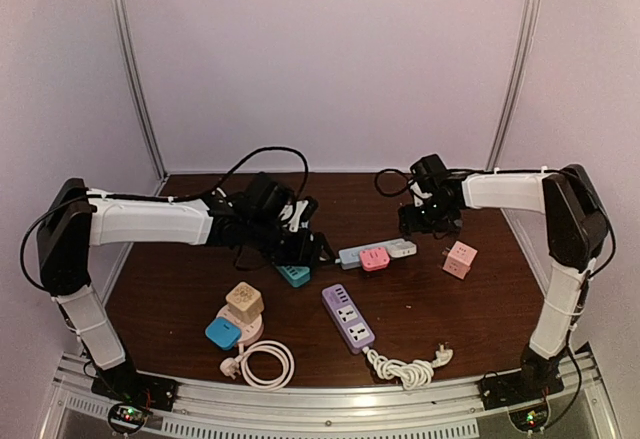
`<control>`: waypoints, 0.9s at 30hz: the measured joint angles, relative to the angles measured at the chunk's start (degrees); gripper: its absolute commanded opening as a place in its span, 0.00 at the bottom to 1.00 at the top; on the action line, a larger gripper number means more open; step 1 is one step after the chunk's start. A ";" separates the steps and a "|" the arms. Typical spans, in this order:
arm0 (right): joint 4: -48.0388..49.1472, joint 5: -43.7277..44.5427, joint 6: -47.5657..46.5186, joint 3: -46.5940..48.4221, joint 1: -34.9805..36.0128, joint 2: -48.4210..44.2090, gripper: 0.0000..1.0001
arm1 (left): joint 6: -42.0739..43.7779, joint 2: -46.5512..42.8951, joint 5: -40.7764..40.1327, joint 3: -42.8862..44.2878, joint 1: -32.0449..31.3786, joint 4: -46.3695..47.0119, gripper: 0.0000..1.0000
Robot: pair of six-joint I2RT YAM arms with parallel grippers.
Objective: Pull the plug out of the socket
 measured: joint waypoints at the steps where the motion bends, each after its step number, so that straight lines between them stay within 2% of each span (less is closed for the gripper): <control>1: -0.22 -0.35 -0.17 1.51 0.00 1.07 0.73 | -0.02 0.00 -0.04 0.00 0.00 -0.02 0.78; 8: -2.12 -1.81 -2.23 6.95 0.15 8.13 0.69 | -0.04 0.00 -0.02 0.00 0.00 -0.02 0.78; 15: -2.93 -2.47 -2.84 7.10 0.33 8.61 0.66 | -0.04 0.00 -0.02 -0.02 0.00 -0.02 0.78; 27: -2.14 -2.97 1.20 -6.47 3.21 -2.75 0.64 | 0.02 0.00 0.35 -0.04 0.00 0.20 0.78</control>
